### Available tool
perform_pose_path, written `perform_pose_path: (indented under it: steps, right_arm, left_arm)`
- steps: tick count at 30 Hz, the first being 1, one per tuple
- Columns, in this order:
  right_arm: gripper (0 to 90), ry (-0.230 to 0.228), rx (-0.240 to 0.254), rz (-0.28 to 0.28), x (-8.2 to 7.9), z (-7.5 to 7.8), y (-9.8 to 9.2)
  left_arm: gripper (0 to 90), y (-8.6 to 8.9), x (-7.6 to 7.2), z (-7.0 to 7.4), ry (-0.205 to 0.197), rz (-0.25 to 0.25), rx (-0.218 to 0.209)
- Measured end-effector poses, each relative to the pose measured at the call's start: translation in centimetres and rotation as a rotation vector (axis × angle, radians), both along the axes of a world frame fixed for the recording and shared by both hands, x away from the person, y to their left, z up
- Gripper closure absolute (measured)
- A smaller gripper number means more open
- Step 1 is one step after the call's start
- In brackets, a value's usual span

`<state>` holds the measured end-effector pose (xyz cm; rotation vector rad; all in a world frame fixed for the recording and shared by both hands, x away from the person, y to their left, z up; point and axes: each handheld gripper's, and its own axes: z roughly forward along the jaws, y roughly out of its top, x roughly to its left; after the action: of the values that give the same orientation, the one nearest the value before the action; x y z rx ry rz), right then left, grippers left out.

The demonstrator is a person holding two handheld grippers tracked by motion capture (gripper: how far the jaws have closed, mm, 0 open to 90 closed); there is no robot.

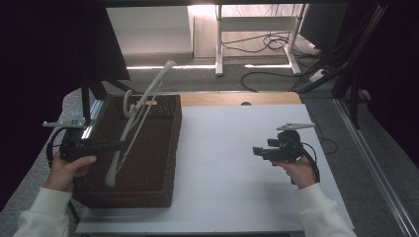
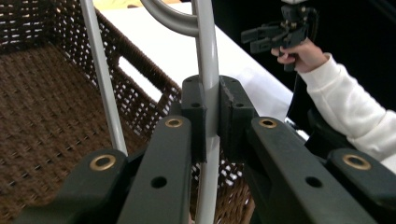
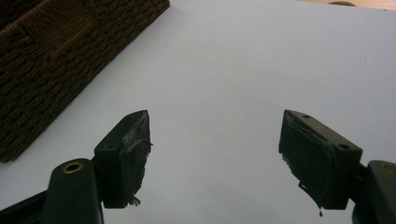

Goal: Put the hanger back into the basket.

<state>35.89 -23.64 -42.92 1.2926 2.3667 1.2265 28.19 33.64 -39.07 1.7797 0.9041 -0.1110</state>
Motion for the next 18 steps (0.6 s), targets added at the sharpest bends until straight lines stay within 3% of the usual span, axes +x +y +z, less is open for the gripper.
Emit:
perform_pose_path:
  steps: [13, 18]
  right_arm:
    - [25.6, 0.002, -0.001, -0.006, 0.1, -0.1, -0.1]
    - [25.6, 0.001, -0.002, -0.007, 0.1, -0.1, -0.1]
  left_arm:
    - [82.8, 2.1, 0.2, -1.8, 0.050, 0.041, 0.025]
    - [82.8, 2.2, 0.3, -2.3, 0.061, 0.051, 0.040]
